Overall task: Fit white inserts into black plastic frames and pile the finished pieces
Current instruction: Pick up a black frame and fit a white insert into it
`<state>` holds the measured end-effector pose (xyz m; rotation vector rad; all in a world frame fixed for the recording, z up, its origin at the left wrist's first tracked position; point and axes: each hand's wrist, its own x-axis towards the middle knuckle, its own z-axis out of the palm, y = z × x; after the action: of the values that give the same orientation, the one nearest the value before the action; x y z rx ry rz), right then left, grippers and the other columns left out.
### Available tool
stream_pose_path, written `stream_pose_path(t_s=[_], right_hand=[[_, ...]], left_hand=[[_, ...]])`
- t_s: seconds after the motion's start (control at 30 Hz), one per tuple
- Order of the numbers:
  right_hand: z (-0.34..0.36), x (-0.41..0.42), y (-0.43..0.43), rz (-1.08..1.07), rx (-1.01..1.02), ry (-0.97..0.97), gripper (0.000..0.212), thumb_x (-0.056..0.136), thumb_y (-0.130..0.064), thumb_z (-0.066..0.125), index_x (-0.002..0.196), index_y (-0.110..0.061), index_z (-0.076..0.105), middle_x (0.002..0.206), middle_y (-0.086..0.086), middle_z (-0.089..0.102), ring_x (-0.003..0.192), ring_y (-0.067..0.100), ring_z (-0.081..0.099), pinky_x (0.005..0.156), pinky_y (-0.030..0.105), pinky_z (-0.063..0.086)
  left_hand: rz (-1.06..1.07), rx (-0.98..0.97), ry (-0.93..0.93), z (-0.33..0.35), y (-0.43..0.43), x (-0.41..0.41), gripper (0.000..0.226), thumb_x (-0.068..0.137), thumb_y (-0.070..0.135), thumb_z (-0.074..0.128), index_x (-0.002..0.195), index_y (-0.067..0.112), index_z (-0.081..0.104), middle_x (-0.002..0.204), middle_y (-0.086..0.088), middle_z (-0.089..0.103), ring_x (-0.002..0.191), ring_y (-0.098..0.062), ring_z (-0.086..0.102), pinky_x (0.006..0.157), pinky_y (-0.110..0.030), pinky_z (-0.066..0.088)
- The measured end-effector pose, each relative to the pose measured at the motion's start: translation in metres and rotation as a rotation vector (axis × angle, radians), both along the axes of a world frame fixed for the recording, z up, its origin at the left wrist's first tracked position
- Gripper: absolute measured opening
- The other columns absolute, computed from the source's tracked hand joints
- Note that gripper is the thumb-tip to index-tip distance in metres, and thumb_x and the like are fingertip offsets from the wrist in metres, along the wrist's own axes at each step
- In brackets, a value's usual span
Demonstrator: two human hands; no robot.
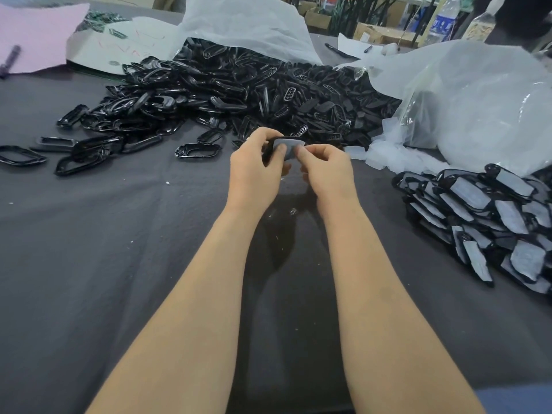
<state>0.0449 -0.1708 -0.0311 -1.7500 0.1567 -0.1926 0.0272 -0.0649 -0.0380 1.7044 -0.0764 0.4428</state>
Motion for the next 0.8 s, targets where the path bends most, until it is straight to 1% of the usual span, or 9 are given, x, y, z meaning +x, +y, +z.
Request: stream_pose_path(t_s=[0.03, 0.1, 0.17, 0.2, 0.27, 0.33, 0.4, 0.57, 0.8], right_hand=[[0.0003, 0.0001, -0.0007, 0.012, 0.057, 0.022, 0.011, 0.090, -0.018, 0.064, 0.080, -0.019, 0.059, 0.078, -0.005, 0.060, 0.073, 0.006, 0.055, 0.068, 0.019, 0.048], [0.0009, 0.0009, -0.0019, 0.042, 0.247, 0.065, 0.010, 0.090, -0.013, 0.064, 0.084, -0.015, 0.057, 0.080, 0.000, 0.059, 0.074, 0.010, 0.057, 0.070, 0.021, 0.051], [0.0022, 0.0018, -0.0029, 0.072, 0.467, 0.094, 0.008, 0.090, -0.007, 0.063, 0.090, -0.010, 0.055, 0.080, 0.004, 0.059, 0.070, 0.011, 0.057, 0.064, 0.019, 0.052], [0.0030, 0.0022, -0.0032, 0.088, 0.543, 0.108, 0.007, 0.091, -0.006, 0.062, 0.095, -0.008, 0.056, 0.079, 0.005, 0.059, 0.067, 0.010, 0.057, 0.061, 0.018, 0.052], [0.0039, 0.0023, -0.0030, 0.120, 0.612, 0.138, 0.007, 0.092, -0.005, 0.060, 0.098, -0.005, 0.060, 0.076, 0.005, 0.060, 0.064, 0.010, 0.055, 0.057, 0.017, 0.051], [0.0035, 0.0020, -0.0027, 0.133, 0.611, 0.151, 0.003, 0.092, -0.005, 0.059, 0.094, -0.006, 0.061, 0.074, 0.006, 0.060, 0.063, 0.010, 0.054, 0.056, 0.016, 0.051], [0.0020, 0.0024, -0.0024, 0.127, 0.569, 0.137, 0.005, 0.093, -0.005, 0.058, 0.090, -0.008, 0.062, 0.074, 0.005, 0.060, 0.063, 0.009, 0.054, 0.055, 0.016, 0.050], [-0.0010, 0.0041, 0.0000, 0.119, 0.443, 0.084, 0.005, 0.093, -0.006, 0.058, 0.092, -0.009, 0.062, 0.078, 0.005, 0.062, 0.067, 0.010, 0.056, 0.060, 0.019, 0.049], [-0.0013, 0.0024, -0.0010, 0.148, 0.478, 0.103, 0.008, 0.093, -0.007, 0.058, 0.088, -0.011, 0.061, 0.078, 0.005, 0.065, 0.067, 0.012, 0.060, 0.061, 0.021, 0.052]], left_hand=[[-0.008, 0.001, 0.006, 0.0002, 0.0004, 0.0007, 0.013, 0.096, 0.005, 0.054, 0.097, 0.017, 0.055, 0.085, 0.010, 0.062, 0.063, 0.000, 0.066, 0.059, -0.009, 0.049], [-0.024, -0.009, 0.020, 0.0002, 0.0008, 0.0020, 0.013, 0.096, 0.005, 0.053, 0.098, 0.018, 0.055, 0.085, 0.008, 0.063, 0.062, -0.001, 0.066, 0.061, -0.012, 0.051], [-0.038, -0.038, 0.036, 0.0001, 0.0008, 0.0032, 0.013, 0.096, 0.005, 0.053, 0.099, 0.017, 0.056, 0.085, 0.006, 0.064, 0.062, -0.001, 0.067, 0.063, -0.014, 0.054], [-0.043, -0.057, 0.043, 0.0001, 0.0007, 0.0038, 0.013, 0.096, 0.004, 0.053, 0.101, 0.016, 0.057, 0.085, 0.005, 0.064, 0.063, -0.001, 0.067, 0.064, -0.015, 0.055], [-0.048, -0.084, 0.057, -0.0003, 0.0007, 0.0046, 0.013, 0.096, 0.004, 0.053, 0.103, 0.014, 0.058, 0.085, 0.004, 0.065, 0.062, -0.001, 0.067, 0.064, -0.016, 0.056], [-0.049, -0.089, 0.064, -0.0005, 0.0008, 0.0049, 0.012, 0.096, 0.004, 0.053, 0.104, 0.013, 0.058, 0.084, 0.004, 0.065, 0.061, -0.001, 0.067, 0.065, -0.017, 0.056], [-0.046, -0.089, 0.071, -0.0009, 0.0008, 0.0043, 0.012, 0.096, 0.005, 0.054, 0.103, 0.013, 0.059, 0.082, 0.004, 0.065, 0.060, -0.001, 0.066, 0.065, -0.018, 0.057], [-0.019, -0.106, 0.094, -0.0009, 0.0015, 0.0041, 0.010, 0.097, 0.008, 0.055, 0.105, 0.011, 0.061, 0.084, 0.001, 0.067, 0.060, -0.001, 0.066, 0.064, -0.018, 0.056], [-0.015, -0.163, 0.122, -0.0016, 0.0022, 0.0039, 0.009, 0.096, 0.009, 0.056, 0.102, 0.009, 0.063, 0.078, 0.002, 0.066, 0.058, -0.001, 0.065, 0.063, -0.018, 0.056]])
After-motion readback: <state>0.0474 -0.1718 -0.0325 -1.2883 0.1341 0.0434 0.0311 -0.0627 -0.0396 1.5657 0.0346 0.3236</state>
